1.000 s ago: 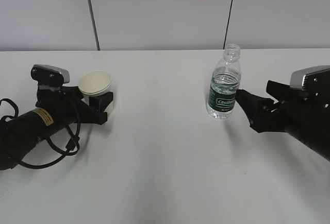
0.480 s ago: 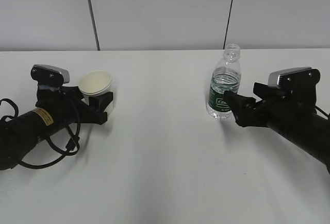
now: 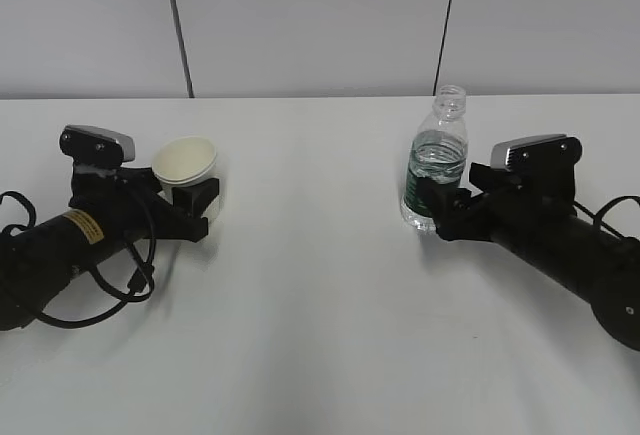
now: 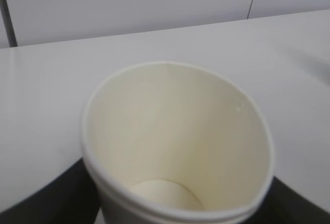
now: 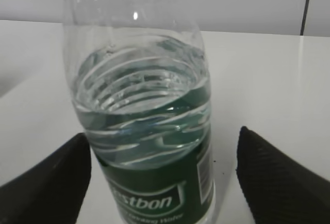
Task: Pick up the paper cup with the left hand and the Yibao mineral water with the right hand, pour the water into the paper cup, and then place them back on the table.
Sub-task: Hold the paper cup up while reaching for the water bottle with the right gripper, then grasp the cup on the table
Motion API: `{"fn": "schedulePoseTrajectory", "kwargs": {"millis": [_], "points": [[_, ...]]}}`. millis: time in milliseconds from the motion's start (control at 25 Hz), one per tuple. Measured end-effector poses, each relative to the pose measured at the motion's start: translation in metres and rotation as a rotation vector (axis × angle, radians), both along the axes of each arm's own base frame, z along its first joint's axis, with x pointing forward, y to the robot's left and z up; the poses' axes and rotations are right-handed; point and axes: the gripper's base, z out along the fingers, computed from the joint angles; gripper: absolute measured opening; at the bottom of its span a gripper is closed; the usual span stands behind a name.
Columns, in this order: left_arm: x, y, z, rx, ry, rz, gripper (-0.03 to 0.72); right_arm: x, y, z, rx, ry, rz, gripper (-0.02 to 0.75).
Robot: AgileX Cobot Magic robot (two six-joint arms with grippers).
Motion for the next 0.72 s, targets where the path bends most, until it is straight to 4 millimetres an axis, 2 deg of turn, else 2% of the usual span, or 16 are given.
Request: {"fn": "schedulePoseTrajectory", "kwargs": {"millis": [40, 120, 320, 640, 720], "points": [[0.000, 0.000, 0.000, 0.000, 0.000, 0.000, 0.443, 0.009, 0.002, -0.007, 0.010, 0.001, 0.004, 0.656], [0.000, 0.000, 0.000, 0.000, 0.000, 0.000, 0.443, 0.018, 0.004, -0.008, 0.019, -0.011, 0.013, 0.657], [0.000, 0.000, 0.000, 0.000, 0.000, 0.000, 0.443, 0.031, 0.007, -0.013, 0.046, -0.019, 0.033, 0.657], [0.000, 0.000, 0.000, 0.000, 0.000, 0.000, 0.443, 0.038, 0.009, -0.014, 0.048, -0.033, 0.042, 0.652], [0.000, 0.000, 0.000, 0.000, 0.000, 0.000, 0.443, 0.038, 0.009, -0.014, 0.047, -0.033, 0.046, 0.627]]}}
